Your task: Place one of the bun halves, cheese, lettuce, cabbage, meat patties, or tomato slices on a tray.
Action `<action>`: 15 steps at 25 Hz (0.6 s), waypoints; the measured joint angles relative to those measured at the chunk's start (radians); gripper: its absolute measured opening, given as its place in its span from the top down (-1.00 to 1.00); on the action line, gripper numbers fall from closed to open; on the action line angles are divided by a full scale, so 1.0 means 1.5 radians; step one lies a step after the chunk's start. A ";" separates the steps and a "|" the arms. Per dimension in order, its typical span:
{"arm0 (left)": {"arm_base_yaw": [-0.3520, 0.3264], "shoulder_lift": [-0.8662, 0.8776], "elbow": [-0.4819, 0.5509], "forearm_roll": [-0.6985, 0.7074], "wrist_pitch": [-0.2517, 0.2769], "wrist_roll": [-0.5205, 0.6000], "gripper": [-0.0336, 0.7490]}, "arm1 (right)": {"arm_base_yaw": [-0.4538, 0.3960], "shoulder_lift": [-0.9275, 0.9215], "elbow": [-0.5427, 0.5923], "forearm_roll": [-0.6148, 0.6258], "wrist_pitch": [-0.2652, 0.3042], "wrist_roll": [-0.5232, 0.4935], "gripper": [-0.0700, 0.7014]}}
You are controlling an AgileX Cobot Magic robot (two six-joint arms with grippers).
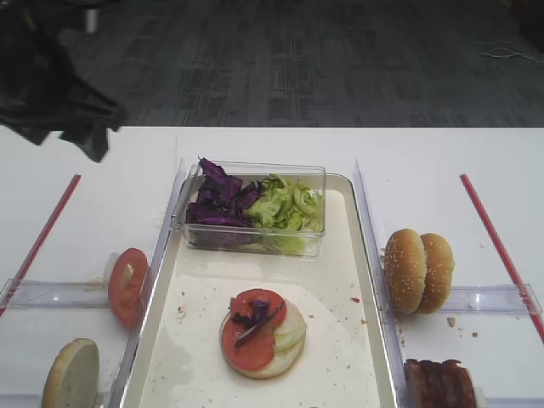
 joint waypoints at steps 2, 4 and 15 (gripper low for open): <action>0.067 0.000 0.000 0.000 0.015 0.000 -0.40 | 0.000 0.000 0.000 0.000 0.000 0.000 -0.49; 0.112 0.000 0.000 0.001 0.028 0.000 -0.40 | 0.000 0.000 0.000 0.000 0.000 0.000 -0.49; 0.144 0.000 0.000 -0.045 0.057 0.004 -0.40 | 0.000 0.000 0.000 0.000 0.000 0.000 -0.49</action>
